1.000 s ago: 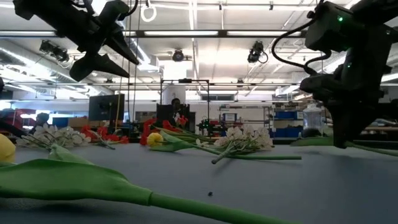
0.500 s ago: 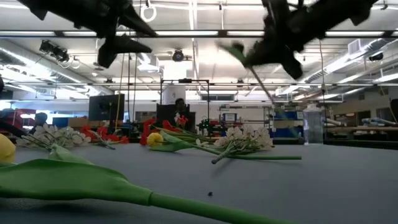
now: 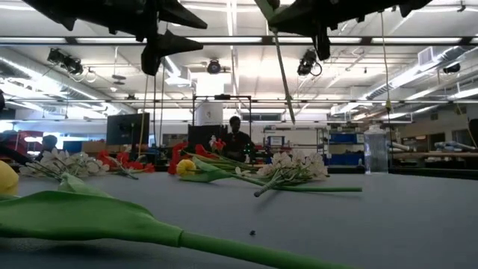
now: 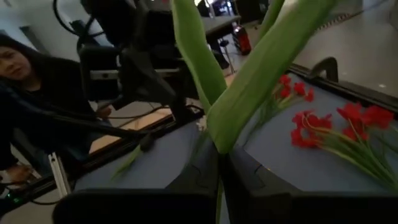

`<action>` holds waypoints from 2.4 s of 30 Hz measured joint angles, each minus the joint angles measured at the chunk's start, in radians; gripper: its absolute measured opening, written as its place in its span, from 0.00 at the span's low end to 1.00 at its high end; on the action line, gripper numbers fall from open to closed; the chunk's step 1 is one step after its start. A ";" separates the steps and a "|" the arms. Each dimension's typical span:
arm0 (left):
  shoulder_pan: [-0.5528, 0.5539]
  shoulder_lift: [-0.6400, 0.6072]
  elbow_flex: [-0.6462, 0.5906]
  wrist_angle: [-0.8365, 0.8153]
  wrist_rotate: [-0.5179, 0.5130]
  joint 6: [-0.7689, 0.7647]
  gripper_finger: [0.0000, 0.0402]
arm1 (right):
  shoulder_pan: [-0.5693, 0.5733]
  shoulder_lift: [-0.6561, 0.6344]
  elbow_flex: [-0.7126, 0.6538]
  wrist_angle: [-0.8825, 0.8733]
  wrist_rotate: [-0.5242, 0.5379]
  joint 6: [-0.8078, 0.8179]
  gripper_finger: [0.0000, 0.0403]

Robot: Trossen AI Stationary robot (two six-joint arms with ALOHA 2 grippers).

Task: Sort flowers into vase by color
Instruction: Put the right black flower into the transparent vase

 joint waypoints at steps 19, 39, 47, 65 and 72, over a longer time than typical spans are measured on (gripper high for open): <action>0.014 -0.054 -0.002 -0.105 -0.047 0.003 0.47 | -0.035 -0.006 0.001 -0.118 -0.043 0.163 0.04; 0.152 0.074 0.157 0.042 0.100 0.219 0.47 | -0.237 -0.006 0.241 -0.095 -0.214 -0.196 0.04; 0.216 0.173 0.281 0.030 0.212 0.261 0.47 | -0.244 -0.006 0.247 -0.102 -0.239 -0.193 0.04; 0.268 0.261 0.322 0.073 0.451 0.292 0.47 | -0.217 0.037 0.246 -0.064 -0.299 -0.179 0.07; 0.276 0.323 0.320 0.147 0.510 0.278 0.46 | -0.210 0.043 0.246 -0.056 -0.289 -0.176 0.07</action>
